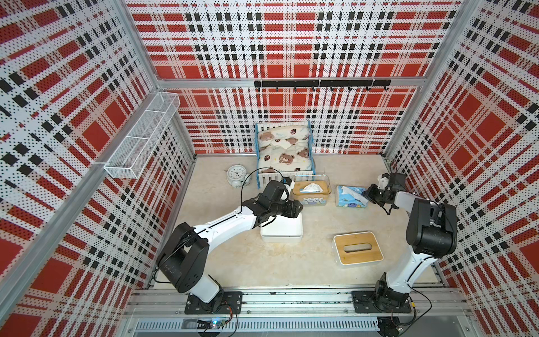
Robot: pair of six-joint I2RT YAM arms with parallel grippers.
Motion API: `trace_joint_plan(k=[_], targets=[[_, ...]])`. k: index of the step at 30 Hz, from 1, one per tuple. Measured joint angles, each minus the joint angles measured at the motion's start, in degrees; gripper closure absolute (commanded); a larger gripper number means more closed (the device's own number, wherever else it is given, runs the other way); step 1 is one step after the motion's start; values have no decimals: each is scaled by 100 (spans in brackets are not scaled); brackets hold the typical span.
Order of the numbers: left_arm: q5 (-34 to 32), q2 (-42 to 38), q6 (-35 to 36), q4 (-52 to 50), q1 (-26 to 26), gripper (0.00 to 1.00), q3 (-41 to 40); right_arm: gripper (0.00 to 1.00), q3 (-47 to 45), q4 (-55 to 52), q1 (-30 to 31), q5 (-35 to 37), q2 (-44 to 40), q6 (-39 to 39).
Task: Put the tissue paper into the tissue box
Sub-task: Pick up the paper towel from the center of the board.
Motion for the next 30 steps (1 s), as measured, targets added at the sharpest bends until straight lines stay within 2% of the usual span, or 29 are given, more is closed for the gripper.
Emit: trace_joint_plan(k=[7,19,24,30], targets=[[2,-433,-15,-81,520,27,0,100,-396,-28,-7,-17,-796,315],[173,-1182,-20,-111,1486,22,0,100,-114,-527,129,144,-2363,837],[295,-1331,59,-291,2039,19,46,100,184,-767,870,339,-2852,1115],[-48,-1342,444,-662,2533,19,352,100,232,-863,2446,780,-3141,1731]])
